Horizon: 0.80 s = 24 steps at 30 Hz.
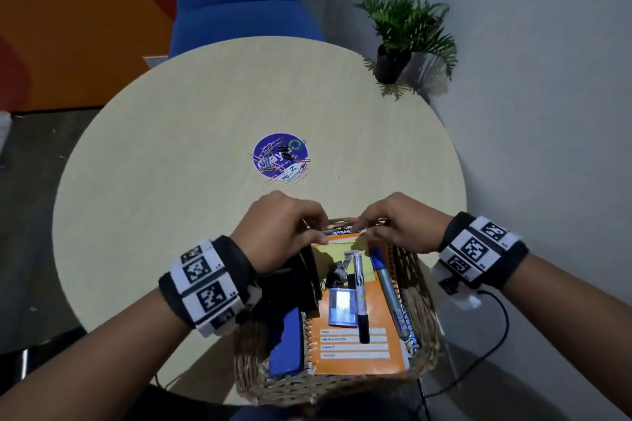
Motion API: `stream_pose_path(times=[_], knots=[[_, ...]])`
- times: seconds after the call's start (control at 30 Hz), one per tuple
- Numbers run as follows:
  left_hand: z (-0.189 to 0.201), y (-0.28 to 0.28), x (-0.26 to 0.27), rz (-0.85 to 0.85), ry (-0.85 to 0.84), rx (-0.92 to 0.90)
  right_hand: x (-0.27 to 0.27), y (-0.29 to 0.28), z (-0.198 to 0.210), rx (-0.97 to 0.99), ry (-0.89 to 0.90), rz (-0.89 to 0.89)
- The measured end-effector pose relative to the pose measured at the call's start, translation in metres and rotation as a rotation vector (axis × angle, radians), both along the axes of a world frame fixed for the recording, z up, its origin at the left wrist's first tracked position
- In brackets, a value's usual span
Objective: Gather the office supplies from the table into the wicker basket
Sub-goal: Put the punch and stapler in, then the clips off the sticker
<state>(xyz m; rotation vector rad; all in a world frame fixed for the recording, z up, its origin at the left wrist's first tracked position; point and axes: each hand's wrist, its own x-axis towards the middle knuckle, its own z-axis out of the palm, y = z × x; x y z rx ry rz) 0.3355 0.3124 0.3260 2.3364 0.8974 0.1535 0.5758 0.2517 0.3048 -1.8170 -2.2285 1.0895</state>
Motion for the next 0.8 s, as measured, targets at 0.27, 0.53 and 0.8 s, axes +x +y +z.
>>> stream_pose_path(times=[0.27,0.53,0.8], knots=[[-0.02,-0.023,0.014,-0.065,0.095,0.147,0.01,0.002,-0.002,0.03,-0.018,-0.058],[-0.007,0.04,-0.008,0.225,-0.076,0.021,0.002,0.049,-0.007,-0.003,-0.132,-0.038],[-0.09,0.194,-0.041,0.329,0.429,0.158,-0.007,0.177,-0.067,0.021,-0.311,-0.108]])
